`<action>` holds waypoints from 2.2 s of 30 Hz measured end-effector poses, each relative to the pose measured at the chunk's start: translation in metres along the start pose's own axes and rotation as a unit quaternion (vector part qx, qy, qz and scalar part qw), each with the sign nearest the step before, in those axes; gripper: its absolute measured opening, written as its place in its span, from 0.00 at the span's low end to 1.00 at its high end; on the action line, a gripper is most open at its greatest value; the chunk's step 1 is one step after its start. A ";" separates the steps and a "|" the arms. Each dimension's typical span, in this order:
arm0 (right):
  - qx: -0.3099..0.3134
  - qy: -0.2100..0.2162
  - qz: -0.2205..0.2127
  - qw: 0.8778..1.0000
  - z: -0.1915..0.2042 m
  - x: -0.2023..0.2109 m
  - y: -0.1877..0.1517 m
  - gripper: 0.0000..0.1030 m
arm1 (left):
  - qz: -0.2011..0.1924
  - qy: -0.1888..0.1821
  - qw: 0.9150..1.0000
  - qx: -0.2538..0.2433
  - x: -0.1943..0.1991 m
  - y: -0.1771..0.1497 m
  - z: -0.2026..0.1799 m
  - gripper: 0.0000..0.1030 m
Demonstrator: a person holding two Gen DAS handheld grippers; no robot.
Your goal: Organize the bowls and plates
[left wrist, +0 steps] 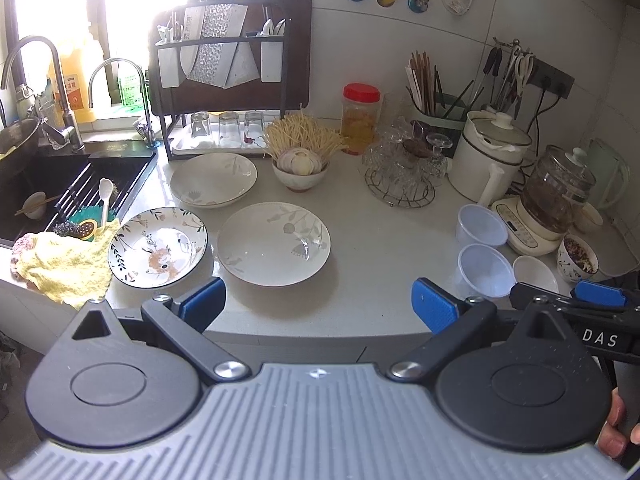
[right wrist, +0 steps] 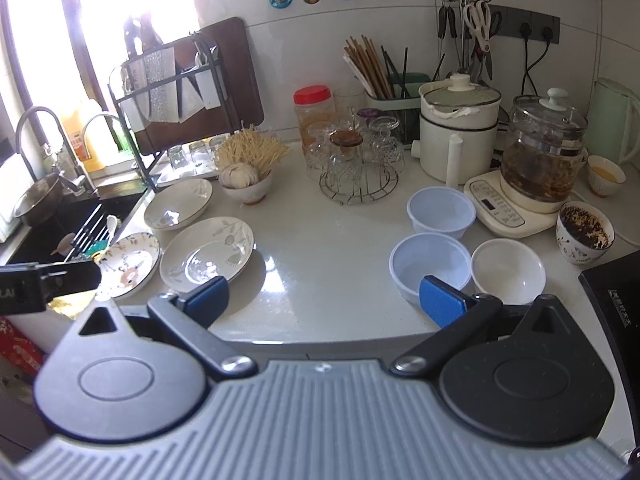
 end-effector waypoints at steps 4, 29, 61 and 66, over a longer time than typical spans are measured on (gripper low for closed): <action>0.000 -0.012 0.000 1.000 -0.001 0.001 -0.004 1.00 | 0.004 -0.001 1.000 0.004 0.001 -0.006 0.002 0.98; 0.001 -0.004 -0.004 1.000 0.008 0.002 -0.016 1.00 | 0.015 -0.035 0.999 0.022 -0.015 -0.028 0.012 0.98; -0.029 0.001 -0.019 0.999 0.016 0.002 -0.021 1.00 | 0.031 -0.063 0.997 0.021 -0.031 -0.019 0.029 0.98; -0.037 -0.001 -0.024 0.999 0.023 -0.003 -0.013 1.00 | 0.032 -0.075 0.997 0.009 -0.043 0.001 0.038 0.98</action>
Point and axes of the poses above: each gripper's, at about its wrist camera, not at the fingertips, and x roughly against the way its jaws point, z to its left, y to its top, the point moved 3 cm from there along -x, roughly the way its jaws point, and after that the axes turned 12 degrees about -y, right-handed, at the moved point
